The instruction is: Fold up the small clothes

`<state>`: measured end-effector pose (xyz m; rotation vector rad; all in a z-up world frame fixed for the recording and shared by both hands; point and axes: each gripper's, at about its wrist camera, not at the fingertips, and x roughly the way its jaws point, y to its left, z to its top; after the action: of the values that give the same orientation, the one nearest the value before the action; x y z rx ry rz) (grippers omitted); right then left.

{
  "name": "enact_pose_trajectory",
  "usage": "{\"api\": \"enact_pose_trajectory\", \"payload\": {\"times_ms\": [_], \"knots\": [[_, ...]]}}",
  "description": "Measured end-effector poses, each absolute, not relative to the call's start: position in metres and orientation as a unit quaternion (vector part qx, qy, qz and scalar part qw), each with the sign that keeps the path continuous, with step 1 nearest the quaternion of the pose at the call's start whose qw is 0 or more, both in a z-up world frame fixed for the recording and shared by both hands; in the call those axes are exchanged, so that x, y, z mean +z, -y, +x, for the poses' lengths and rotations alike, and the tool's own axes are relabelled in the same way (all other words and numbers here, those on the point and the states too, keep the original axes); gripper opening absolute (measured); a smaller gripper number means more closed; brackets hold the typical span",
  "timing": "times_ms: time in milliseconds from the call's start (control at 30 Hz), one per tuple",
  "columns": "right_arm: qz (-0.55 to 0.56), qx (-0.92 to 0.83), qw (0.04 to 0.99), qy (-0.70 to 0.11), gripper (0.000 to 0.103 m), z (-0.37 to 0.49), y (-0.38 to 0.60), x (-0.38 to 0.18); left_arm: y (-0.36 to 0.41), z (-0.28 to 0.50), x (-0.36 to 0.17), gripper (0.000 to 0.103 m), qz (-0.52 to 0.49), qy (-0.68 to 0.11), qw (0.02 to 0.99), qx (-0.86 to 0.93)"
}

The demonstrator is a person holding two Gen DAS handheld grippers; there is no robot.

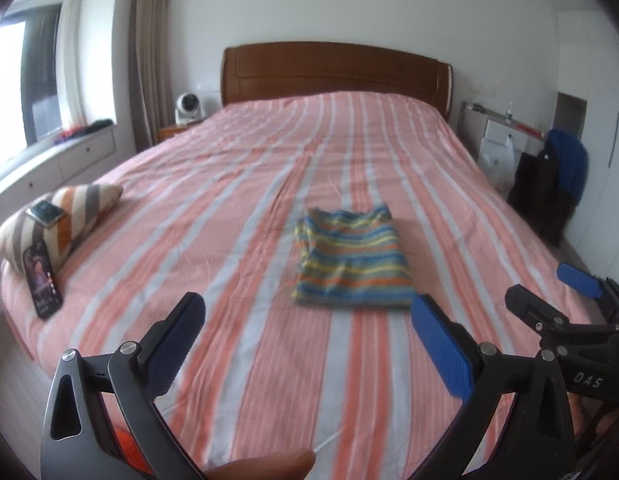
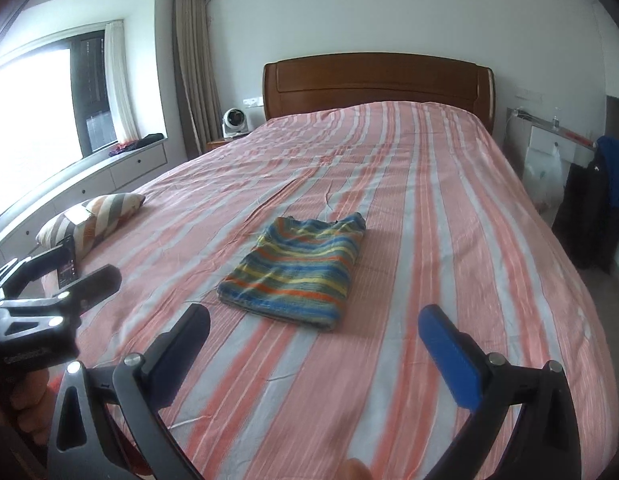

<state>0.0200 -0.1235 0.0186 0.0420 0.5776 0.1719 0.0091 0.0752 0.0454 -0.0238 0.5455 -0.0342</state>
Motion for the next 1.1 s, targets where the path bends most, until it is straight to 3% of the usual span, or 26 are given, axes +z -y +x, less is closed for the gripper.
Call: {"api": "enact_pose_trajectory", "payload": {"times_ms": [133,433,1100], "knots": [[-0.005,0.084,0.958,-0.273,0.103,0.012,0.119,0.024,-0.076,0.006,0.047,0.103,-0.005,-0.261,0.965,0.007],[0.019,0.131,0.935,-0.328,0.103,0.016,0.114,0.025,-0.068,-0.001,0.051,0.103,0.034,-0.251,0.966,0.048],[0.059,0.116,0.920,-0.371,0.103,0.012,0.128,0.037,-0.063,-0.004,0.054,0.103,0.007,-0.310,0.950,0.021]]}}
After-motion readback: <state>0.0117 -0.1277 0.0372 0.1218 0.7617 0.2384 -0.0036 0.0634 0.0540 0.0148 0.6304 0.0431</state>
